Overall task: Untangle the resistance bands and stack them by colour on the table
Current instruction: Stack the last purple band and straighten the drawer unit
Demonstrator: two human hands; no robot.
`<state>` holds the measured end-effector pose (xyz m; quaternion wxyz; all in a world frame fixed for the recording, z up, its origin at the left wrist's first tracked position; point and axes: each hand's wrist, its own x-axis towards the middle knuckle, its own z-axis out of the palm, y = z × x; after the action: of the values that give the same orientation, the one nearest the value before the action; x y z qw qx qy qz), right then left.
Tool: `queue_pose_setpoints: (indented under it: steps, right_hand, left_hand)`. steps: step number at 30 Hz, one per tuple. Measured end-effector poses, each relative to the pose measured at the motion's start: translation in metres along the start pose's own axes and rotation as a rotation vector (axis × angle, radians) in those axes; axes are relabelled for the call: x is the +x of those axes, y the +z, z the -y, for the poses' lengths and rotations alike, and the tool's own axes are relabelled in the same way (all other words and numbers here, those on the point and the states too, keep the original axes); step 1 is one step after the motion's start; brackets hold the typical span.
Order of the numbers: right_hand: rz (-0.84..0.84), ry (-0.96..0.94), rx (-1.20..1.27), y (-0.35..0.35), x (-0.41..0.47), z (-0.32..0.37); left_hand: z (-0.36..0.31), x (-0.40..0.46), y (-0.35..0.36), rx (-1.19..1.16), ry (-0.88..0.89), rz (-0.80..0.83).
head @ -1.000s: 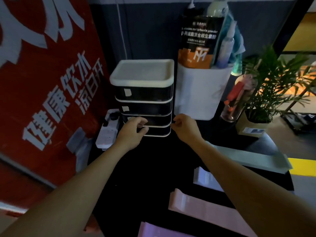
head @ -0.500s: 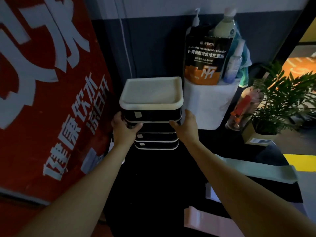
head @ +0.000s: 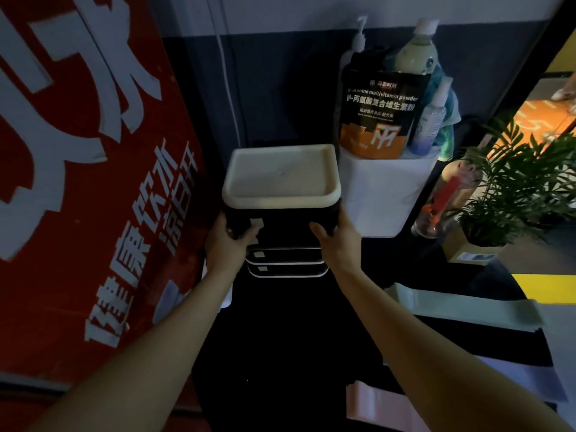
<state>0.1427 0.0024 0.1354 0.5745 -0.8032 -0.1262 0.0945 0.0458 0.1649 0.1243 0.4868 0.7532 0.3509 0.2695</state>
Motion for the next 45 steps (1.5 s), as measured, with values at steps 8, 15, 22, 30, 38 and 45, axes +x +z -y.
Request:
queue_pose_setpoints:
  steps: [8,15,22,30,38,45]
  right_hand:
    - [-0.062,0.057,0.013,-0.008,-0.029,-0.008]
    - [-0.053,0.04,-0.012,-0.007,-0.041,-0.017]
    - [-0.047,0.038,0.036,-0.008,-0.051,-0.022]
    - [-0.043,0.009,0.041,-0.01,-0.06,-0.028]
    - [-0.049,0.006,0.004,-0.015,-0.066,-0.027]
    - [-0.057,0.032,-0.16,-0.046,-0.109,-0.059]
  left_hand:
    - [-0.001,-0.036,-0.016,-0.029,0.031,-0.043]
    - [0.004,-0.053,-0.024,-0.02,0.021,-0.037]
    - [0.013,-0.061,-0.031,-0.007,0.07,-0.012]
    - [0.016,-0.07,-0.036,-0.058,0.081,0.011]
    - [0.015,-0.076,-0.037,-0.055,0.072,0.043]
    - [0.052,-0.126,-0.029,0.04,-0.107,0.143]
